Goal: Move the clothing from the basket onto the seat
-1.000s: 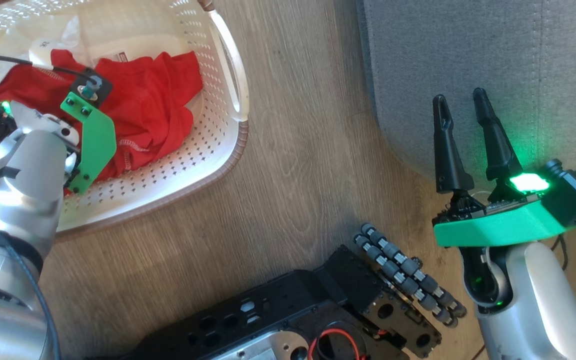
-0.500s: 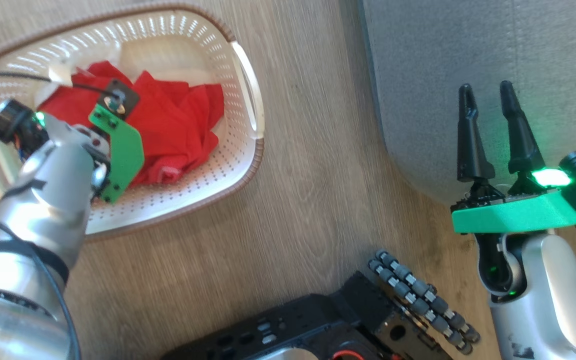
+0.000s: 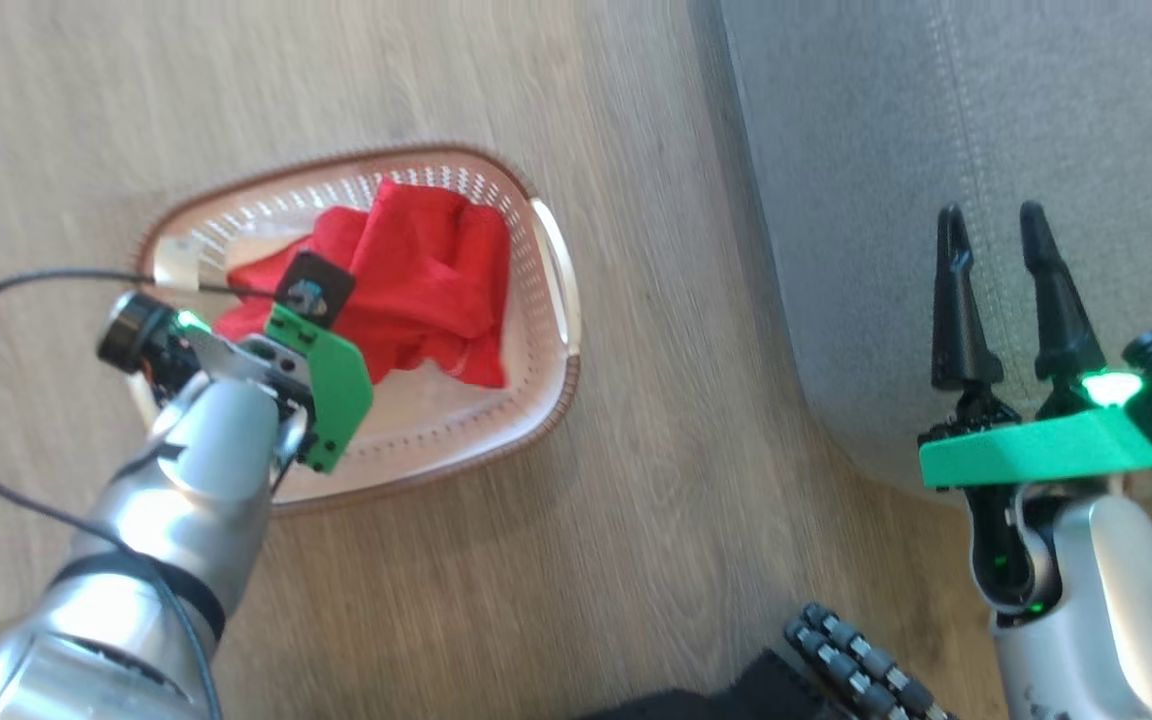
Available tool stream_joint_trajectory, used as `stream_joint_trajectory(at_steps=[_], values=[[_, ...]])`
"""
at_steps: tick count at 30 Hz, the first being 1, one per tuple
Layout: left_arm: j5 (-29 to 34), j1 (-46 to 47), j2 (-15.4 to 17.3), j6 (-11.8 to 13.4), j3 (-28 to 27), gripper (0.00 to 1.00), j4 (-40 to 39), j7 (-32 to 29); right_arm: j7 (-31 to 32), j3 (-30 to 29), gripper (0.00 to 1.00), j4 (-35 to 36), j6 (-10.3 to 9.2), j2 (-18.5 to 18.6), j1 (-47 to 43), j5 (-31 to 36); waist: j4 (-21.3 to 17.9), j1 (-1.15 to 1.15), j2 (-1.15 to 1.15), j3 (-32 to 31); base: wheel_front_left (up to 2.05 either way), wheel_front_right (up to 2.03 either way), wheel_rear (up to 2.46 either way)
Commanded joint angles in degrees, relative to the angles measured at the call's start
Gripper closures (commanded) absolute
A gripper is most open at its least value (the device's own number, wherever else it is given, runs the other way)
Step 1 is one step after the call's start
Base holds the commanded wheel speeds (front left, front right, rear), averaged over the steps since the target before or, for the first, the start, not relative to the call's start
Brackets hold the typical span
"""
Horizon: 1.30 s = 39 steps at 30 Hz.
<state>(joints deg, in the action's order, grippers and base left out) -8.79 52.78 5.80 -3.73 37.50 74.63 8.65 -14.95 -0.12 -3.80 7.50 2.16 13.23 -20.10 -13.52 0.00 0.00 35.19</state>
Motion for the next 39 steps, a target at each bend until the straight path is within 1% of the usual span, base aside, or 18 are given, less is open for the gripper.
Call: stream_joint_trajectory(at_steps=[1, 6, 11, 21, 22, 27, 34, 35, 39], values=[[-0.5, -1.0, 0.6, 0.6, -1.2, 1.0, -0.7, 1.5, -0.1, 0.5, 0.0, 1.3, -0.01, 0.7, -1.9, 0.4, 2.4, 0.0, 0.0, -3.9, 0.0, 0.0, 0.0], [-2.0, -3.3, -0.9, 0.1, -1.5, 1.0, -1.7, 5.2, -0.1, -0.2, 0.0, 0.6, -0.01, 0.7, -3.1, 1.3, 4.3, 0.0, 0.0, -8.7, 0.0, 0.0, 0.0], [-3.5, -6.2, -1.9, 0.3, -2.2, 1.0, -5.5, 6.3, -0.1, -0.7, 0.0, -0.2, -0.01, 0.7, -4.6, 2.0, 6.1, 0.0, 0.0, -13.7, 0.0, 0.0, 0.0], [-4.6, -16.2, -2.5, 2.3, -5.8, 1.0, -23.8, 6.3, -0.1, -0.6, 0.0, -2.0, -0.01, 0.7, -7.9, 1.8, 9.4, 0.0, 0.0, -24.1, 0.0, 0.0, 0.0], [-4.6, -16.2, -2.5, 2.3, -5.8, 1.0, -23.8, 6.3, -0.1, -0.6, 0.0, -2.0, -0.01, 0.7, -7.9, 1.8, 9.4, 0.0, 0.0, -24.1, 0.0, 0.0, 0.0], [-4.2, -21.4, -2.6, 3.2, -9.1, 1.0, -33.1, 6.3, -0.1, -0.4, 0.0, -2.7, -0.01, 0.7, -9.9, 1.6, 10.7, 0.0, 0.0, -28.4, 0.0, 0.0, 0.0], [-3.8, -28.1, -2.8, 2.1, -14.0, 1.0, -47.7, 6.3, -0.1, 0.0, 0.0, -2.9, -0.01, 0.7, -12.7, 1.4, 12.4, 0.0, 0.0, -33.1, 0.0, 0.0, 0.0], [-3.7, -29.5, -2.9, 1.6, -14.8, 1.0, -51.8, 6.3, -0.1, 0.0, 0.0, -2.9, -0.01, 0.7, -13.4, 1.2, 12.8, 0.0, 0.0, -33.8, 0.0, 0.0, 0.0], [-5.4, -31.2, -2.9, 1.1, -15.8, 1.0, -59.9, 6.3, -0.1, 0.6, 0.0, -2.7, -0.01, 0.7, -14.1, 1.1, 13.6, 0.0, 0.0, -34.5, 0.0, 0.0, 0.0]])
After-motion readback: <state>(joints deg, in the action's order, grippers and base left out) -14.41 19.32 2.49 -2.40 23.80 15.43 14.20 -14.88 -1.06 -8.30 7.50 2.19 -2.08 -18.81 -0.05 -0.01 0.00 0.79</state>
